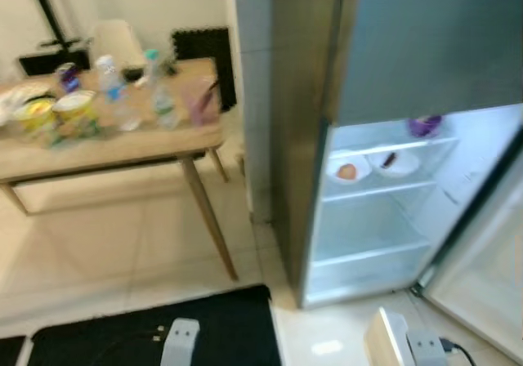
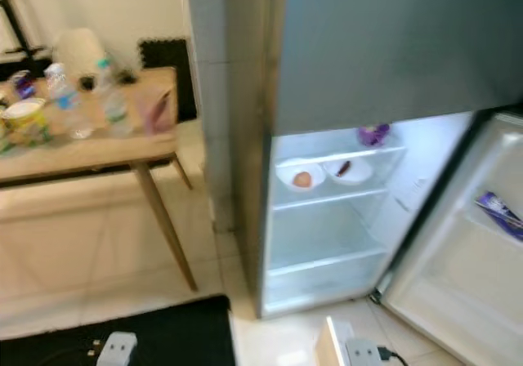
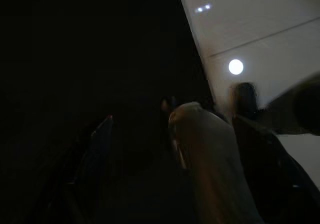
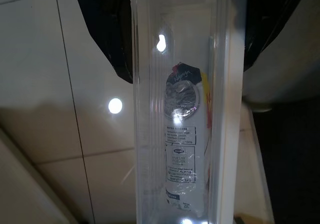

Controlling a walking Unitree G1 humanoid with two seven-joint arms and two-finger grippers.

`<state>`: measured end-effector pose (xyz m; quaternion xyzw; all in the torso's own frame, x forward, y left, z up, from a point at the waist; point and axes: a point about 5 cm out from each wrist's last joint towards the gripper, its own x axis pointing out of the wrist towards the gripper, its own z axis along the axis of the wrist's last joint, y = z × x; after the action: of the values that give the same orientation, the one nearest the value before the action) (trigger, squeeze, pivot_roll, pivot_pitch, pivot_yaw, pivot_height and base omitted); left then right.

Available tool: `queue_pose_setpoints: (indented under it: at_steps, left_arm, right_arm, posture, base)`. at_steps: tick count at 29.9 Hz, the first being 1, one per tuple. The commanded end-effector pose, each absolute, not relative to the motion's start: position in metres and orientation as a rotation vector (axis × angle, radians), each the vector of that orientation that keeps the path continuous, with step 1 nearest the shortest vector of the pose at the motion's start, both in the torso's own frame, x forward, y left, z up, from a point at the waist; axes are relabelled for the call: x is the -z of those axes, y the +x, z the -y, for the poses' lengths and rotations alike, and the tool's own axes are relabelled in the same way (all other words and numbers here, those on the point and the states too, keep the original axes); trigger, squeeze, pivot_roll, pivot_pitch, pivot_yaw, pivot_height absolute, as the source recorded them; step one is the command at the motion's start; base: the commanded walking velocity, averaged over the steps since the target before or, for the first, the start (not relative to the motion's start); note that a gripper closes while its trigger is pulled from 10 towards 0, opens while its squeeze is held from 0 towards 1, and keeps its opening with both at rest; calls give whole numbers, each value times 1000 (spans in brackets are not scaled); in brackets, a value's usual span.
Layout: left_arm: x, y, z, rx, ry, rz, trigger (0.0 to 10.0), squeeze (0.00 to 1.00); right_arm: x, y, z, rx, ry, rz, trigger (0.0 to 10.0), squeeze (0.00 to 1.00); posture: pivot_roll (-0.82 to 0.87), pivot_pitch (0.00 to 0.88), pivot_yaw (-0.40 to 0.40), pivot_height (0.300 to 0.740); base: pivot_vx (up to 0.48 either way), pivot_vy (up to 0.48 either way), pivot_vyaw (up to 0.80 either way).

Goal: Restocking fridge

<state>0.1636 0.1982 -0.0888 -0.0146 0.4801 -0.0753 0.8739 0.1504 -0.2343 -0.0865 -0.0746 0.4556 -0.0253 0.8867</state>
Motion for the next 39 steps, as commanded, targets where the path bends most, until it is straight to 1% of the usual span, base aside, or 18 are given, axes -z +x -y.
queue_pose_setpoints:
  at_steps: [1, 10, 15, 22, 29, 39]
  left_arm:
    - [90, 162, -198, 163, -17, -1017, 10000, 0]
    - [90, 162, -197, 171, -17, -1016, 10000, 0]
    - [90, 162, -195, 178, -17, -1016, 10000, 0]
    - [90, 162, -193, 182, -26, -1015, 10000, 0]
    - [92, 159, -192, 180, -31, -1022, 10000, 0]
    - [90, 162, -193, 183, -31, -1016, 10000, 0]
  right_arm:
    - [83, 158, 234, 42, -170, -921, 10000, 0]
    - [82, 159, 235, 29, -182, -917, 10000, 0]
    - [77, 169, 234, 18, -185, -874, 10000, 0]
    - [73, 180, 233, 3, -189, -842, 10000, 0]
    - [73, 180, 228, -17, -188, -842, 10000, 0]
    - [73, 182, 226, -26, -187, -832, 10000, 0]
  posture:
    - [-94, 33, 37, 740]
    - [-98, 31, 37, 740]
    - [-102, 32, 34, 740]
    - [-98, 35, 27, 740]
    - [-96, 33, 27, 740]
    - [-98, 32, 32, 740]
  base:
    - [0, 0, 0]
    - [0, 0, 0]
    - [0, 0, 0]
    - [0, -371, 0]
    - [0, -400, 0]
    - [0, -400, 0]
